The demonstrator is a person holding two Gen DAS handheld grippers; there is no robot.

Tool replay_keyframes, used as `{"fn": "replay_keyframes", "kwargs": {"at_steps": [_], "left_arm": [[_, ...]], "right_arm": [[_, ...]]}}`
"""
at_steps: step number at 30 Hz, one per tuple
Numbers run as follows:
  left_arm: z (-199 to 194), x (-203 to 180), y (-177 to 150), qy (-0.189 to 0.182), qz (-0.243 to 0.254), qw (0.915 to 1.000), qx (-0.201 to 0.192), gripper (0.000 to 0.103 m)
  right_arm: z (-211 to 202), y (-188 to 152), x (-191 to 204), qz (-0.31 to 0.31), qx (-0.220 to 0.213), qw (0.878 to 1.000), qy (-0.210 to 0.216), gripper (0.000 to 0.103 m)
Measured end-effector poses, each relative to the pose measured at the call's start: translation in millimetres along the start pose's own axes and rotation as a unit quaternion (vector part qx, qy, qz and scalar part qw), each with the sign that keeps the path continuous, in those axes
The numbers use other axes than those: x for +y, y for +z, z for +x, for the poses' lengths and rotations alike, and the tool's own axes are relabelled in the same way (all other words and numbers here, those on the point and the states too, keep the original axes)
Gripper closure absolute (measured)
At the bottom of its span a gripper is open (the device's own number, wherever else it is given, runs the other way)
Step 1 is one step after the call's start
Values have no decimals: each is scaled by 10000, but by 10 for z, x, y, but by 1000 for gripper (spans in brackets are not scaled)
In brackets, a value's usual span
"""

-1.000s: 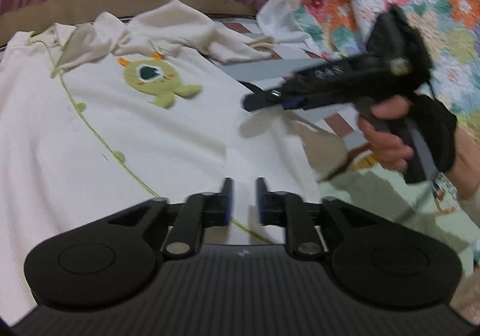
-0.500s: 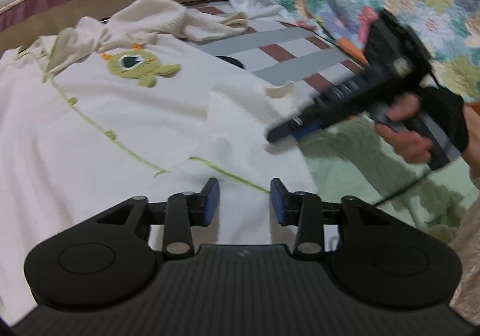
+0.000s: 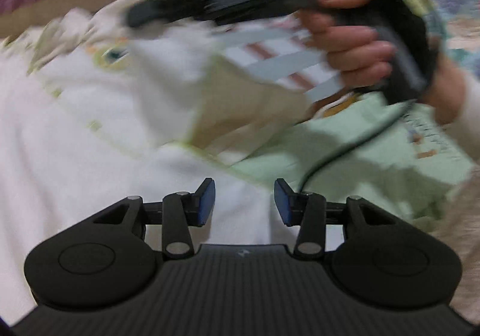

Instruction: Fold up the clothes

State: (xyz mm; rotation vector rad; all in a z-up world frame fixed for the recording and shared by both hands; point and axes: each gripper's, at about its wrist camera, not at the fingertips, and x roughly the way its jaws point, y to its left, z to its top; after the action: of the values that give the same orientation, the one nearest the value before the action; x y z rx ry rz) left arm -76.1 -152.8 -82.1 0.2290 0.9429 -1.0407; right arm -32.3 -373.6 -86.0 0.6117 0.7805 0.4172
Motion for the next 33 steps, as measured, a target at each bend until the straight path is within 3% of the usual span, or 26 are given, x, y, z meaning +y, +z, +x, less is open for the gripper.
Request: {"fn": "replay_keyframes", "kwargs": {"at_steps": [2, 4, 11, 14, 15, 16, 17, 18, 21, 25, 29, 31, 33], "left_arm": [[26, 132, -1, 476, -248, 9985, 81, 60], [16, 297, -1, 752, -560, 9956, 62, 53], [-98, 708, -9, 1053, -1694, 9797, -211, 57], [-167, 774, -37, 904, -1738, 9803, -248, 57], [-203, 749, -31, 755, -1692, 9822, -291, 57], [-236, 708, -12, 576, -1642, 9841, -360, 57], [-269, 659, 4, 393, -1583, 9857, -434, 57], [-285, 609, 19, 209, -1518, 9870, -483, 57], [-265, 443, 53, -297, -1298, 9897, -530, 57], [-206, 223, 52, -821, -798, 9928, -364, 57], [-55, 149, 12, -515, -664, 9965, -21, 57], [-40, 216, 9, -352, -883, 9955, -47, 56], [-72, 340, 20, -159, -1265, 9916, -207, 56]], "right_arm": [[-53, -105, 7, -402, 85, 9987, -317, 84], [-157, -241, -83, -467, 197, 9983, -299, 84], [-378, -655, -489, -142, 911, 9953, -290, 83], [-279, -724, -613, 141, 1193, 9921, -354, 59], [-235, -737, -624, 115, 1240, 9913, -415, 59], [-190, -743, -623, 73, 1266, 9908, -472, 58], [-133, -739, -605, 4, 1298, 9903, -503, 67], [-66, -720, -572, -92, 1331, 9897, -514, 86], [78, -590, -479, -187, 1107, 9928, -421, 95], [159, -374, -375, 3, 685, 9976, 46, 98], [60, -219, -221, 199, 77, 9969, 760, 98], [-24, -154, -151, 305, -277, 9930, 1109, 98], [-73, -95, -153, 440, -520, 9914, 1115, 92]]}}
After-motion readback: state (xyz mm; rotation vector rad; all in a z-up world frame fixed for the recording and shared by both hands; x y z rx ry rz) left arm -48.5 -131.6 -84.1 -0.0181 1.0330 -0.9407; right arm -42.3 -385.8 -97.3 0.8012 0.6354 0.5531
